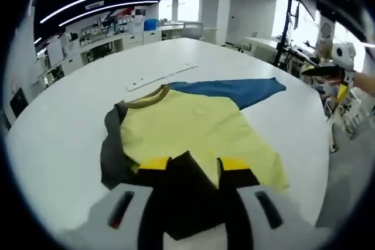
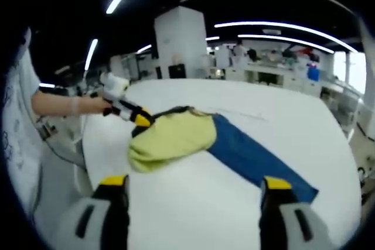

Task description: Fold the garment on the visible template until the final outline fits inside the template.

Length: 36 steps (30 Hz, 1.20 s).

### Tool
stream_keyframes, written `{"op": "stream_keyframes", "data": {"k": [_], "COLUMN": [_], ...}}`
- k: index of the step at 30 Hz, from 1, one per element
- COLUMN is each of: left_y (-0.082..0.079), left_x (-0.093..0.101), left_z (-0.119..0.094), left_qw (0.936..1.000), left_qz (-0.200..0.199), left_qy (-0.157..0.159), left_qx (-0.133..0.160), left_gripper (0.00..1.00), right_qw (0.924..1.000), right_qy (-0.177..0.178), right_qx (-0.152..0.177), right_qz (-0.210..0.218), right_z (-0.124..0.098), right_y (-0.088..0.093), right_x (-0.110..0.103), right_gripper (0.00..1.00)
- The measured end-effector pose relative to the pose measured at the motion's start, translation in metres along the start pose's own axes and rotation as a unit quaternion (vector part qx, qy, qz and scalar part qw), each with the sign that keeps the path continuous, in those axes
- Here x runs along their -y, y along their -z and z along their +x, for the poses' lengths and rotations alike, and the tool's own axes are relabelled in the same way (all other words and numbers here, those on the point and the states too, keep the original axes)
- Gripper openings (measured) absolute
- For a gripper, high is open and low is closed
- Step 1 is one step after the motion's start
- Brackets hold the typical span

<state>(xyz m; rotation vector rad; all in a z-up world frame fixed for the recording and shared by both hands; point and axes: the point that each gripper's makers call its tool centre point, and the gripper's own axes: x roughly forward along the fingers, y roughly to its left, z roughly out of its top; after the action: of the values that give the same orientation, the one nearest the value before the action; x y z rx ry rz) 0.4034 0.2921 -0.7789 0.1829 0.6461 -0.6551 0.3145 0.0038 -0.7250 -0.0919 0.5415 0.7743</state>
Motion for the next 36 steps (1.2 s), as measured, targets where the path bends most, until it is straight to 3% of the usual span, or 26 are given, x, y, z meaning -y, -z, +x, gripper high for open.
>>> {"op": "stream_keyframes", "data": {"k": [2,8,11,14,16,24,36], "left_y": [0.001,0.008,0.025,0.033,0.043,0.059,0.056], "left_x": [-0.001,-0.016,-0.038,-0.049,-0.055,-0.049,-0.043], "left_z": [-0.005,-0.025,-0.033,-0.035,-0.035,-0.028,-0.034], "left_qw": [1.0,0.9967,0.9948,0.9866,0.985,0.9796,0.9765], "left_qz": [-0.005,-0.076,-0.088,-0.147,-0.157,-0.189,-0.201], "left_qy": [0.0,-0.007,-0.05,-0.065,-0.067,-0.068,-0.074], "left_qx": [0.003,0.028,0.015,0.028,0.024,0.013,0.022], "left_gripper": [0.4,0.54,0.45,0.42,0.37,0.21,0.11], "right_qw": [1.0,1.0,0.9999,0.9999,0.9999,0.9999,0.9999], "right_qy": [-0.001,-0.006,-0.006,-0.007,-0.007,-0.002,0.001], "right_qx": [0.001,0.004,0.007,0.007,0.007,0.004,0.004], "right_qz": [0.002,0.004,0.007,0.007,0.007,0.011,0.015], "right_z": [0.001,0.002,0.002,0.003,0.003,-0.001,-0.005], "right_y": [0.0,0.003,0.004,0.004,0.004,0.008,0.011], "right_x": [-0.002,-0.004,-0.005,-0.007,-0.01,-0.01,-0.011], "right_gripper": [0.93,0.93,0.93,0.92,0.93,0.92,0.92]}}
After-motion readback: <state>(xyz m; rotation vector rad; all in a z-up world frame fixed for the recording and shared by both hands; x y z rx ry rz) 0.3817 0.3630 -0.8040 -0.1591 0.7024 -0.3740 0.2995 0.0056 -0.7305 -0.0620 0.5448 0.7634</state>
